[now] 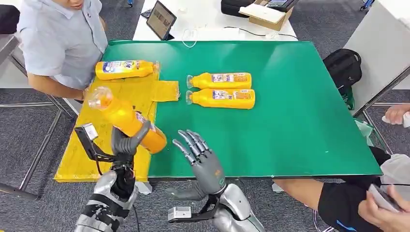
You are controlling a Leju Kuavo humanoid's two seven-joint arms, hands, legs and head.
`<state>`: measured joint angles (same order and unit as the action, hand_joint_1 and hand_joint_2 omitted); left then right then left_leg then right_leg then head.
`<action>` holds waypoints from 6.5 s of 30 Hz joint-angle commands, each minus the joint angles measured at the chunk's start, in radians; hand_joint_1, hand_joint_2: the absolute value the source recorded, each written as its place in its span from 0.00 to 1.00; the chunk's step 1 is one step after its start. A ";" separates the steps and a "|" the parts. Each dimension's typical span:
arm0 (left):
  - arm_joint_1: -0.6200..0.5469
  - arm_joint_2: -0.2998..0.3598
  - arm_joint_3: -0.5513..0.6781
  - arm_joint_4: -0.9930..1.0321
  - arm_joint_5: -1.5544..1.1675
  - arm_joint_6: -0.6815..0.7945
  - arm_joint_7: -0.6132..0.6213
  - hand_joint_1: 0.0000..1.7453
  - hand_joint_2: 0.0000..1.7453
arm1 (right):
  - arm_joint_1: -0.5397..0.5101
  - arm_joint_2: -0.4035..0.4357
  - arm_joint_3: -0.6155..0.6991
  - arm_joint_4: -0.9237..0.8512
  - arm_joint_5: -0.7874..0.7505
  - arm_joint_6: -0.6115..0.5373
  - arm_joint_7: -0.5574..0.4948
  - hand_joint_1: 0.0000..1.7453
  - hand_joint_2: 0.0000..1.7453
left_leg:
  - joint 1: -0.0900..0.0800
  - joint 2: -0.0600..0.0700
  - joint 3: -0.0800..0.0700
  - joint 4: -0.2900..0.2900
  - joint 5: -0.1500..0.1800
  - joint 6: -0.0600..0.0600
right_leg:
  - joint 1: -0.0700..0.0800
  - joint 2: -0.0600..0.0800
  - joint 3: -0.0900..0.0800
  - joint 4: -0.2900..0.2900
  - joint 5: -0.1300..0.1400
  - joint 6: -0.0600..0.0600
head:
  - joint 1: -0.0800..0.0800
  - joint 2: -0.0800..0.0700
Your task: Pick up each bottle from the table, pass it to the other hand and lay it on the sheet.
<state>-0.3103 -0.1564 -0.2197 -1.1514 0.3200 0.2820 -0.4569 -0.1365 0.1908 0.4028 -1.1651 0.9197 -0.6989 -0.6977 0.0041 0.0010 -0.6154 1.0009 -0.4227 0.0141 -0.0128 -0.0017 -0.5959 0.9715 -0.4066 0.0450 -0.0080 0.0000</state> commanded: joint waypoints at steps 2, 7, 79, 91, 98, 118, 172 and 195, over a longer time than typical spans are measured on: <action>-0.167 0.076 0.040 0.236 -0.446 0.221 -0.054 1.00 1.00 | 0.126 -0.026 -0.030 -0.375 -0.046 0.001 0.000 0.00 0.00 | 0.000 -0.001 0.001 0.000 0.000 -0.001 | 0.000 -0.001 0.001 0.000 -0.001 -0.001 | 0.000 0.000; -0.279 0.076 0.001 0.367 -0.727 0.291 0.031 1.00 1.00 | 0.107 -0.033 -0.008 -0.361 -0.119 0.001 0.000 0.00 0.00 | 0.000 -0.002 0.001 0.001 0.000 0.000 | 0.000 -0.002 0.002 0.001 -0.001 -0.001 | -0.001 0.000; 0.224 -0.010 0.094 -0.451 -0.481 0.142 -0.229 0.00 1.00 | 0.036 -0.188 -0.187 0.043 -0.052 0.001 0.141 0.00 1.00 | 0.000 0.007 0.013 -0.004 -0.003 0.000 | 0.000 0.007 0.011 -0.005 -0.001 -0.002 | 0.000 0.000; 0.357 0.026 -0.019 -0.568 -0.493 0.244 -0.241 0.00 1.00 | -0.146 -0.281 -0.276 0.194 -0.076 0.206 0.219 0.00 1.00 | -0.003 -0.001 0.002 0.000 -0.002 0.000 | -0.002 0.000 0.004 -0.001 -0.002 0.002 | 0.000 0.000; 0.342 0.020 -0.007 -0.515 -0.505 0.212 -0.241 0.00 1.00 | -0.236 -0.298 -0.267 0.341 0.003 0.160 0.256 0.00 1.00 | -0.002 -0.003 0.004 -0.001 0.000 0.002 | -0.002 -0.002 0.006 -0.002 -0.002 0.002 | -0.001 0.000; 0.285 -0.004 0.008 -0.386 -0.539 0.175 -0.157 0.00 1.00 | -0.410 -0.300 -0.245 0.660 0.101 0.216 0.361 0.00 1.00 | -0.003 -0.003 0.003 -0.001 0.000 0.002 | -0.002 -0.003 0.005 -0.001 -0.002 0.002 | -0.001 0.000; 0.228 0.009 -0.005 -0.280 -0.459 0.033 -0.083 0.00 1.00 | -0.472 -0.193 -0.284 0.768 -0.065 0.439 0.146 0.99 1.00 | -0.002 -0.004 0.011 -0.001 0.001 0.002 | -0.001 -0.004 0.013 -0.002 -0.002 0.002 | -0.001 0.000; 0.368 0.022 -0.152 -0.299 -0.335 -0.216 -0.103 0.00 1.00 | -0.055 -0.044 -0.201 -0.057 -0.558 0.335 0.010 1.00 1.00 | -0.002 -0.003 0.006 0.001 -0.002 0.002 | -0.001 -0.003 0.007 0.000 -0.004 0.001 | 0.000 0.000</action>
<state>0.0537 -0.1847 -0.2826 -1.4630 0.0685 0.0832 -0.5382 -0.2302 0.1220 0.1091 -1.0981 0.3743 -0.4215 -0.6935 0.0019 -0.0037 -0.6153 1.0009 -0.4222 0.0173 -0.0146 -0.0061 -0.5931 0.9709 -0.4083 0.0484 -0.0084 0.0000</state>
